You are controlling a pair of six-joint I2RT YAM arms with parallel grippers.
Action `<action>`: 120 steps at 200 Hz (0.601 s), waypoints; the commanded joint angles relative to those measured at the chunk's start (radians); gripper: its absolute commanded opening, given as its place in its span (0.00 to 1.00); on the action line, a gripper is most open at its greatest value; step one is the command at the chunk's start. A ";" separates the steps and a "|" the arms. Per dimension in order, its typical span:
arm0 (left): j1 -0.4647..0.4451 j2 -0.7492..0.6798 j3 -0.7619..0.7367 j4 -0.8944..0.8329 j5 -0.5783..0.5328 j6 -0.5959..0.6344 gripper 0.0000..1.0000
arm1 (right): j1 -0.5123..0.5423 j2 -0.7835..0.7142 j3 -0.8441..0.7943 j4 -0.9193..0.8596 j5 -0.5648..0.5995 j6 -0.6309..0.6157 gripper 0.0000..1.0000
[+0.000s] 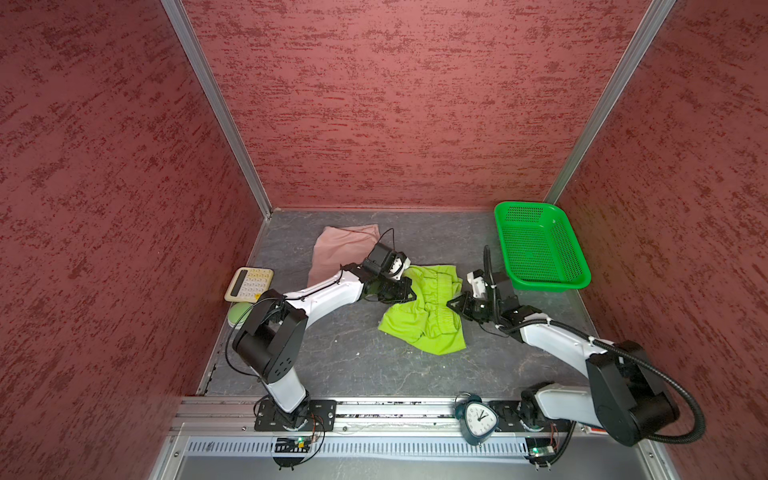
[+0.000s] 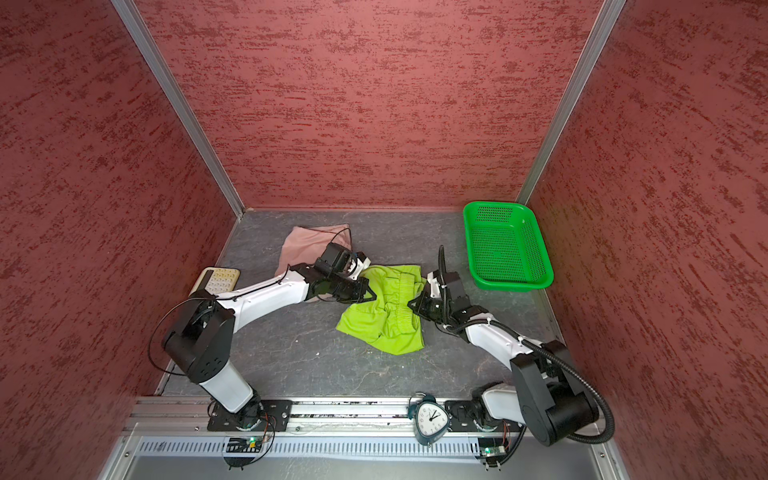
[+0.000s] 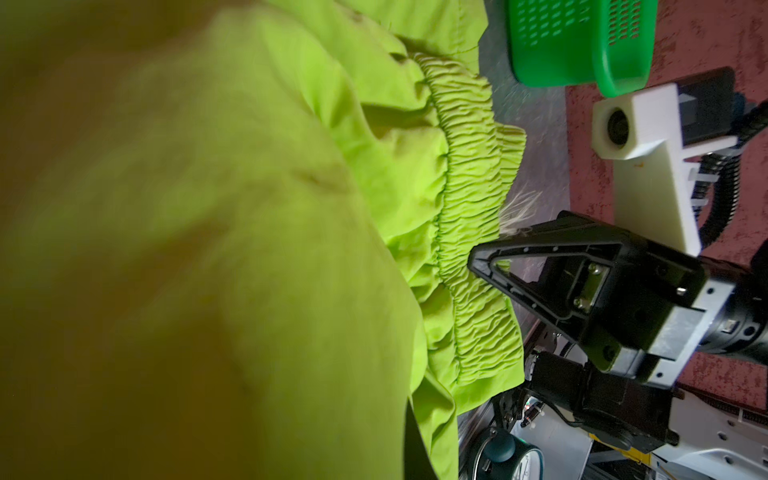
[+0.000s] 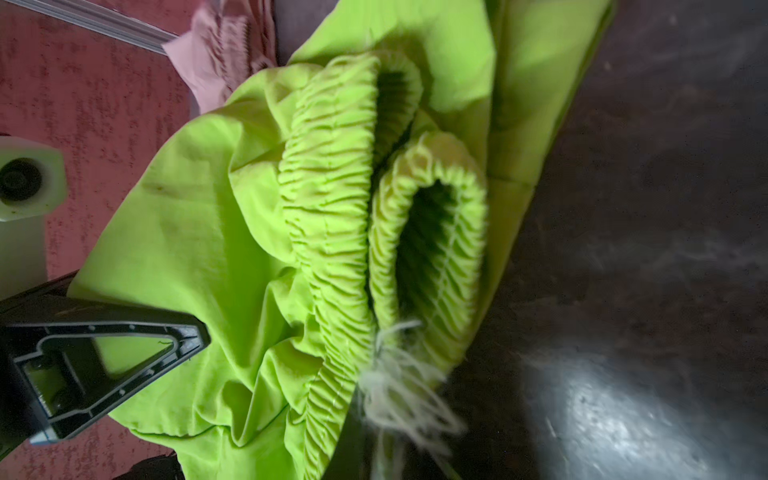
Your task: Fold and stack the shorts
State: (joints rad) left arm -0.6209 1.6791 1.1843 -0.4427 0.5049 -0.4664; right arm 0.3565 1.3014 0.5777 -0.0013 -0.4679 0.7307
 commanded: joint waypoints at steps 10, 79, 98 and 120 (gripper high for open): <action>0.007 -0.050 0.099 -0.136 0.004 0.050 0.00 | 0.009 0.011 0.126 -0.014 -0.022 -0.062 0.00; 0.215 -0.028 0.415 -0.311 0.050 0.308 0.00 | 0.014 0.245 0.513 0.085 -0.091 -0.145 0.00; 0.287 0.031 0.530 -0.381 0.062 0.358 0.00 | 0.028 0.337 0.609 0.129 -0.113 -0.144 0.00; 0.388 0.089 0.580 -0.405 0.148 0.364 0.00 | 0.061 0.449 0.719 0.156 -0.136 -0.145 0.00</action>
State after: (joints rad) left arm -0.3180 1.7004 1.7172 -0.7792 0.5571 -0.1810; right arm 0.3779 1.6611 1.1976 0.0765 -0.5426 0.6086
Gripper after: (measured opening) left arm 0.070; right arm 0.089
